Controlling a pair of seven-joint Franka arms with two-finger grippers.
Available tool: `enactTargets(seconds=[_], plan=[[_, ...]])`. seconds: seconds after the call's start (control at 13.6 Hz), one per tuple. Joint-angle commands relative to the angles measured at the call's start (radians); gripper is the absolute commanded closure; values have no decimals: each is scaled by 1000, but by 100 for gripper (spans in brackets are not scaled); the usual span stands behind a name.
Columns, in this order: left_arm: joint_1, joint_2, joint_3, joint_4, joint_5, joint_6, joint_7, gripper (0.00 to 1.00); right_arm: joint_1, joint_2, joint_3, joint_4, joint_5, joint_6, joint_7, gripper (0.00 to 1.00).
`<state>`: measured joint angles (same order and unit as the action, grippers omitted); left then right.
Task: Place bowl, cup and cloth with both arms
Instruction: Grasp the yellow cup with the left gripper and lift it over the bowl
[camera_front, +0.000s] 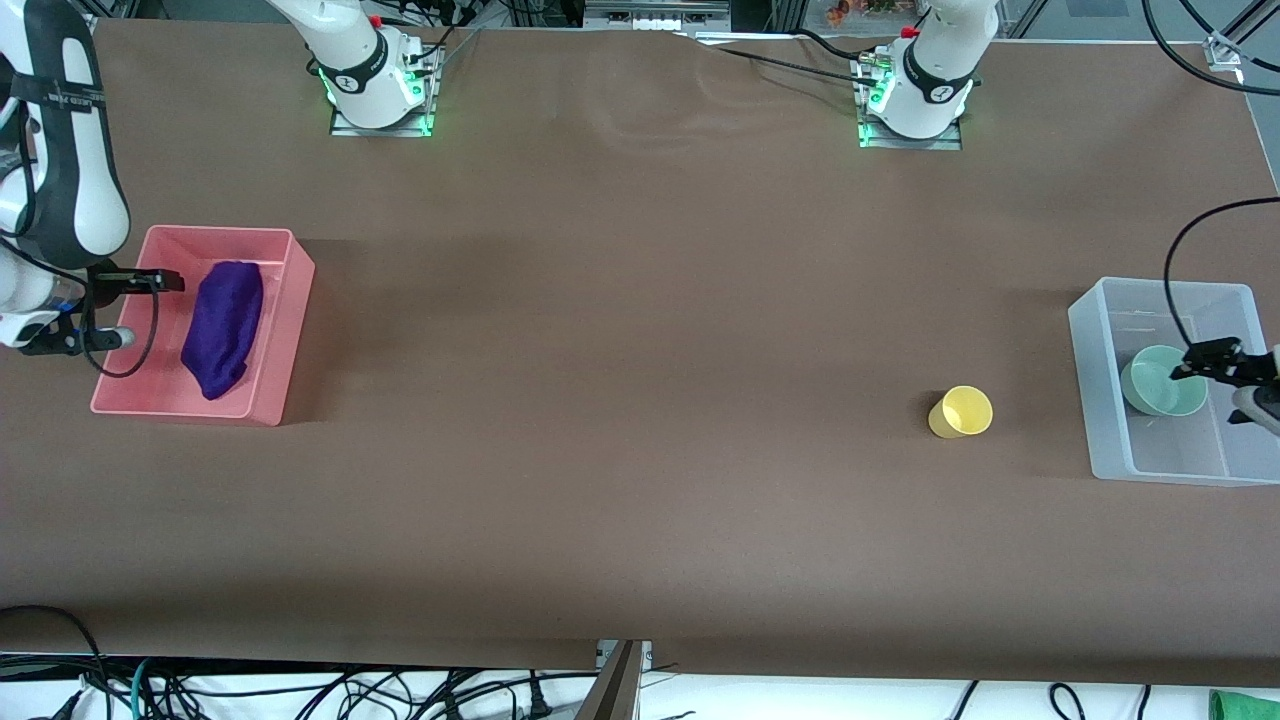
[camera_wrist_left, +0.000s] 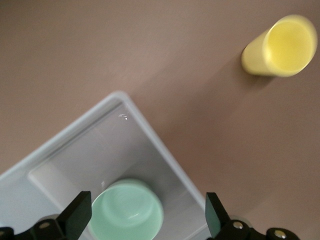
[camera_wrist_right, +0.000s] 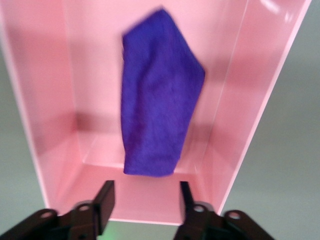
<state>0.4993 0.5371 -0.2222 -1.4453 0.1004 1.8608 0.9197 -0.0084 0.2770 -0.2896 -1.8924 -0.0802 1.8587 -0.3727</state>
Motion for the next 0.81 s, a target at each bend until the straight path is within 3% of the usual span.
enactTargets(seconds=[0.0,0.22,0.37,0.44,0.59,0.66,0.73], plan=[[-112,3,6,-32,-1,0,-184,0,7,-35,90,100,14,-85,-3,0],[-209,32,6,-67,-1,3,-446,1,24,-58,238,211,13,-168,3,0],[-234,55,1,-96,-4,37,-536,3,30,-67,306,268,-4,-232,8,0],[-235,67,1,-119,-1,69,-544,10,39,-62,316,292,-19,-251,3,0],[-266,81,3,-196,-1,194,-544,29,39,-55,317,296,-23,-253,6,0],[-266,90,1,-233,-1,252,-544,48,39,-61,317,296,-16,-259,8,0],[-272,98,3,-242,-1,276,-544,77,39,-68,317,299,2,-268,9,0]])
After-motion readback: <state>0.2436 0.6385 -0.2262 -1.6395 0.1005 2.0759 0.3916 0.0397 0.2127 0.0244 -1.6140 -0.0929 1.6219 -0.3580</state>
